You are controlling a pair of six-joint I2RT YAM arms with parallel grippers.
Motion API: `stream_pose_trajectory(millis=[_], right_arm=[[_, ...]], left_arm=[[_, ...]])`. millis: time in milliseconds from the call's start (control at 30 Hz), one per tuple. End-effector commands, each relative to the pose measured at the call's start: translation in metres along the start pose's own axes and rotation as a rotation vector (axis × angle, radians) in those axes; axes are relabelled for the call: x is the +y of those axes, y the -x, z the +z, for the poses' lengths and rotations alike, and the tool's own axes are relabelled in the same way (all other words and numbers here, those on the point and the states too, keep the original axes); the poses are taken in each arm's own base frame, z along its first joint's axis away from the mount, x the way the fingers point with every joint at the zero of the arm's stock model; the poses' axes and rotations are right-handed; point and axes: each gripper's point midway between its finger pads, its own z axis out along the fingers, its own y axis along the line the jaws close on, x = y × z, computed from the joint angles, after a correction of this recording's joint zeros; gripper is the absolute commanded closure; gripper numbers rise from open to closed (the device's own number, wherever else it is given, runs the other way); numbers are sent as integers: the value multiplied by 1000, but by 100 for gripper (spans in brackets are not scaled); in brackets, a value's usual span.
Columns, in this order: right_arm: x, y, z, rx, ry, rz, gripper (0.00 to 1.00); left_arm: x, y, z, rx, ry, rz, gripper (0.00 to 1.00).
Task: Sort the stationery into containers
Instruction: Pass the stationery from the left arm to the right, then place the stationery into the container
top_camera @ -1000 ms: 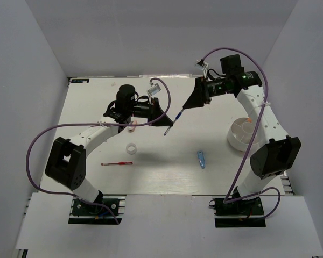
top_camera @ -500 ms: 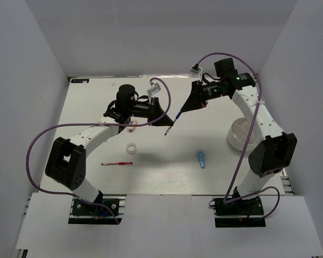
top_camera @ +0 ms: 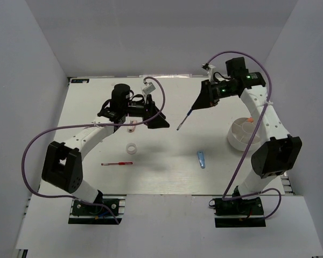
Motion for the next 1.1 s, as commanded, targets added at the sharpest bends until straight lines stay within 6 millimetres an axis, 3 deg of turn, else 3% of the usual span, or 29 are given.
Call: stream_pose_trajectory(millis=[0, 67, 100, 200, 400, 533, 767, 900, 1067], right_arm=[[-19, -8, -45, 2, -208, -86, 100], [-31, -11, -69, -3, -305, -101, 100], [-52, -14, -92, 3, -424, -107, 100], [-72, -16, -139, -26, -622, -132, 100], [-92, -35, -201, 7, -901, -202, 100], [-104, -51, -207, 65, -934, -220, 100], [-113, -52, -223, 79, -973, -187, 100], [-108, -49, -241, 64, -987, -170, 100], [-101, -59, -236, 67, -913, -111, 100]], left_arm=[[2, 25, -25, -48, 117, 45, 2], [18, 29, -35, -55, 188, 6, 2], [25, 31, -40, -51, 222, -24, 2], [51, 28, -55, -54, 314, -95, 2], [75, 15, -69, -42, 386, -168, 2], [79, 15, -75, -36, 410, -147, 2], [78, 5, -84, -13, 445, -123, 2], [76, 1, -87, -3, 459, -104, 2], [77, -3, -89, 10, 453, -106, 2]])
